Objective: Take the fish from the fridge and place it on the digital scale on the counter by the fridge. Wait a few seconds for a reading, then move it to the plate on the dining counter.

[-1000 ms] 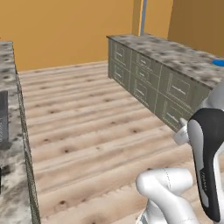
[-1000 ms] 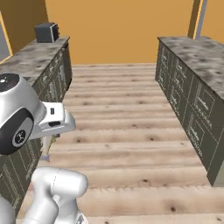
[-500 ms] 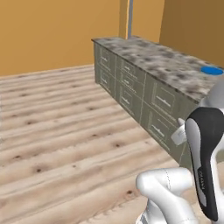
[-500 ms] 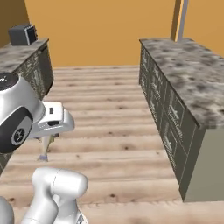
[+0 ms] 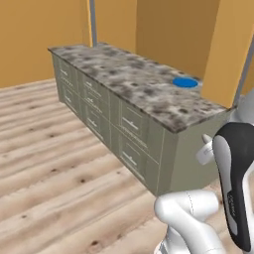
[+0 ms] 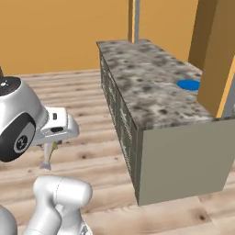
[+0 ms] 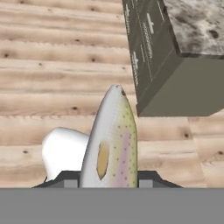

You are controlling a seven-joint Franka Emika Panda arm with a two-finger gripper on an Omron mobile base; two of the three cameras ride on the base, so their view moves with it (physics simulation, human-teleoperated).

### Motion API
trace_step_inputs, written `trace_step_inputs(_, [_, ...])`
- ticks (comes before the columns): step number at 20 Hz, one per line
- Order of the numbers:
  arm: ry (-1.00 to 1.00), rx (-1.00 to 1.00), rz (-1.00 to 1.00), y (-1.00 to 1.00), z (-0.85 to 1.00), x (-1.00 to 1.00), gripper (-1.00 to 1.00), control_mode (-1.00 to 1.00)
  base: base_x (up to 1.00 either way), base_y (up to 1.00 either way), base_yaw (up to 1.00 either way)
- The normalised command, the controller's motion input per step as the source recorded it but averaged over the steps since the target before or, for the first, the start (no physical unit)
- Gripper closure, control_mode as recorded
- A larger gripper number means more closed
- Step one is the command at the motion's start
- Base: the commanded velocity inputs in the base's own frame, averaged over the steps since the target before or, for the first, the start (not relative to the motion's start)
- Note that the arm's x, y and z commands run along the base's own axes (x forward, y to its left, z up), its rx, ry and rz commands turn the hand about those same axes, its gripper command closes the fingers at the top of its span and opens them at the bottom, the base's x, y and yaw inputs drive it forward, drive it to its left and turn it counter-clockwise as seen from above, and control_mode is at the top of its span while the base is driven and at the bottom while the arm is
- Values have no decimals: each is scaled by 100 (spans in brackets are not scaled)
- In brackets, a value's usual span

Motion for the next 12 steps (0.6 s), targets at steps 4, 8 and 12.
trace_step_inputs(4, [0,0,0,0,0,0,100,100,92,-100,-15])
trace_step_inputs(8, [0,0,0,0,0,0,100,100,100,-100,-2])
trace_step_inputs(12, [0,0,0,0,0,0,100,100,84,-100,-2])
